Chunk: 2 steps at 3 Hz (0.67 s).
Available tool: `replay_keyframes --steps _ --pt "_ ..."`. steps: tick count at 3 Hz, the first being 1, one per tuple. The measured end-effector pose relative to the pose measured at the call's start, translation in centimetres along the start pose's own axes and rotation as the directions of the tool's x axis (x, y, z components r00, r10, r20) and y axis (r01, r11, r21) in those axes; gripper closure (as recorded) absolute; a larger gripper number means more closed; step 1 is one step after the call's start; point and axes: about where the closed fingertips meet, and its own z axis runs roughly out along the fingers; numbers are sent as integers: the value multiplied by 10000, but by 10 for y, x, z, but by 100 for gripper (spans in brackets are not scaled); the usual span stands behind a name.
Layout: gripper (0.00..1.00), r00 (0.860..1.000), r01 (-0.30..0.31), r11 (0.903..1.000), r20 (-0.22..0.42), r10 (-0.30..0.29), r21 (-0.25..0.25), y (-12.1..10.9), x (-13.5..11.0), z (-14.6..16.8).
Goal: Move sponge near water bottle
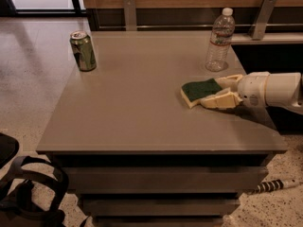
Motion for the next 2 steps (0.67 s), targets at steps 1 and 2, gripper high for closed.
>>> replay_keyframes --steps 1,2 --pt "95 10000 0 10000 0 0 0 0 0 0" --pt "100 9989 272 9996 -377 -273 -27 4 -19 -7"
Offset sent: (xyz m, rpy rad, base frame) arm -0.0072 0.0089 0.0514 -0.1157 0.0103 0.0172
